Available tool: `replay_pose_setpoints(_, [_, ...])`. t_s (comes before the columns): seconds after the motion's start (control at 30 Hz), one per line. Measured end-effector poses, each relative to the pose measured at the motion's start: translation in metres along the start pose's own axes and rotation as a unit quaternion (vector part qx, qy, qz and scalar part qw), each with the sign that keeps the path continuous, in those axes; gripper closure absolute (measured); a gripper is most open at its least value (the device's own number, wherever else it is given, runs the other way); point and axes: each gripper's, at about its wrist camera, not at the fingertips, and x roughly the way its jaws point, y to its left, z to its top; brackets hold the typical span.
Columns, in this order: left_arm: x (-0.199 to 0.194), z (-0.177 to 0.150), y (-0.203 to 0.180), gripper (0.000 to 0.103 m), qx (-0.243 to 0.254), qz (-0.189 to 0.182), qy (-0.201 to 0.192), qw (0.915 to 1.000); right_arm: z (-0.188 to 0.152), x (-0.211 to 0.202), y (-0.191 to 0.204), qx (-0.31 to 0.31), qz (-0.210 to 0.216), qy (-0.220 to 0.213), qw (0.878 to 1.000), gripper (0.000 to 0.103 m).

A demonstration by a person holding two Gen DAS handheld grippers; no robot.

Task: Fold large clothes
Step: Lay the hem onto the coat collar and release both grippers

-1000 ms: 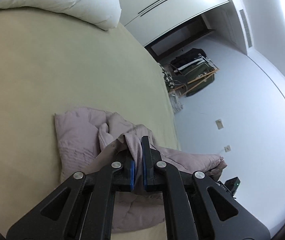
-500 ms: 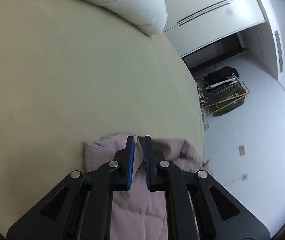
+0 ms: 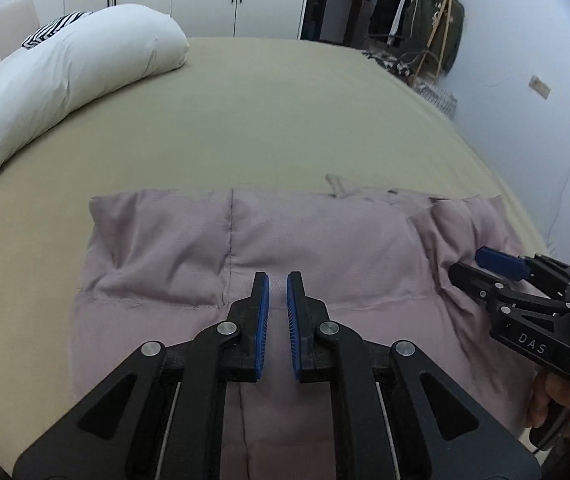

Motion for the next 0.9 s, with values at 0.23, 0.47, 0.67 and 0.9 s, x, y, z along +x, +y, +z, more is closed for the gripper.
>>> replay_pose_setpoints(0.23, [0.092, 0.0, 0.009, 0.095, 0.008, 0.029, 0.021, 0.9993, 0.004, 0.05, -0.028, 0.028, 0.0, 0.016, 0.999, 0.054])
replay_pose_setpoints(0.47, [0.124, 0.0, 0.027, 0.095, 0.005, 0.028, 0.01, 0.9996, 0.007, 0.077, -0.034, 0.05, 0.038, -0.008, 0.998, 0.053])
replay_pose_setpoints(0.67, [0.131, -0.008, 0.039, 0.095, -0.002, 0.018, 0.001, 0.9998, 0.003, 0.086, -0.027, 0.031, 0.02, -0.025, 0.999, 0.053])
replay_pose_setpoints(0.9, [0.129, -0.008, 0.037, 0.095, 0.0, 0.02, -0.003, 0.9998, 0.006, 0.096, -0.027, 0.031, 0.021, -0.033, 0.999, 0.053])
